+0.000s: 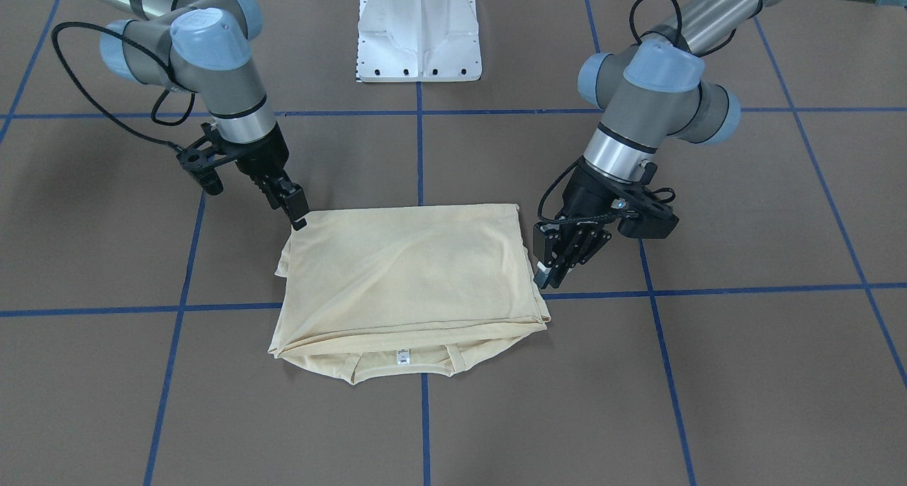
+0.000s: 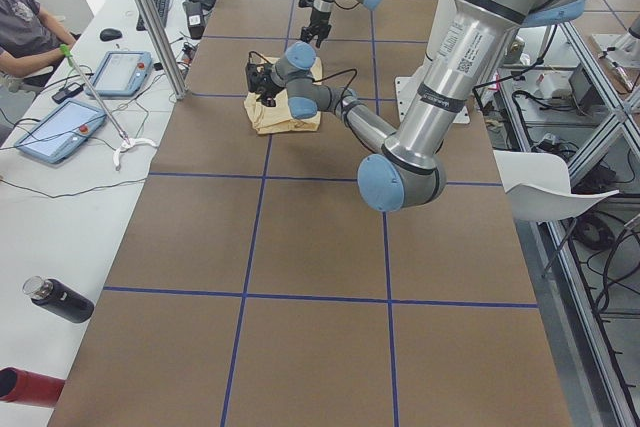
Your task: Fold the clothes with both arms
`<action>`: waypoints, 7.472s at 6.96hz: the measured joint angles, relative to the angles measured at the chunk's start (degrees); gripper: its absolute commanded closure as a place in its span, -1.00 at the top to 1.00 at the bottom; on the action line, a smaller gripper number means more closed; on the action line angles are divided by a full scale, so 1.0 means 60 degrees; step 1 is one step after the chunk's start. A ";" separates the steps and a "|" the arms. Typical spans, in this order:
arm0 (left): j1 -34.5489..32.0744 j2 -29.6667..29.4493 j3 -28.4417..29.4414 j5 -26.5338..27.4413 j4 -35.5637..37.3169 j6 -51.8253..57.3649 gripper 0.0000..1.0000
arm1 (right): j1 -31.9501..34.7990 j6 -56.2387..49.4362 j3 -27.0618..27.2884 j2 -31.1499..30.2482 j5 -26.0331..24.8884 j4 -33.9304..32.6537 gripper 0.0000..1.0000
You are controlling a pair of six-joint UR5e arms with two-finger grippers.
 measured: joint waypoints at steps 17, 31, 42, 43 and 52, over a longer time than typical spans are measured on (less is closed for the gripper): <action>0.0013 0.0426 -0.0053 0.0248 -0.0015 0.0002 -0.36 | -0.0682 0.0325 0.0036 -0.0883 -0.0994 0.0892 0.30; 0.0065 0.0398 -0.0137 0.0335 -0.0011 -0.0041 -0.36 | -0.2281 0.0429 0.1948 -0.2226 -0.0934 0.0694 -1.00; 0.3325 0.1354 -0.2775 0.1294 0.1605 -0.2393 -0.11 | -0.0488 -0.0719 0.2985 -0.1995 0.0620 0.0658 1.00; 0.3559 0.1491 -0.2747 0.1497 0.1639 -0.2495 -0.11 | 0.0194 -0.1138 0.2386 -0.1530 0.0981 0.0654 1.00; 0.4047 0.1391 -0.1863 0.1603 0.1656 -0.2525 0.03 | 0.0665 -0.1567 0.1669 -0.1087 0.1220 0.0669 1.00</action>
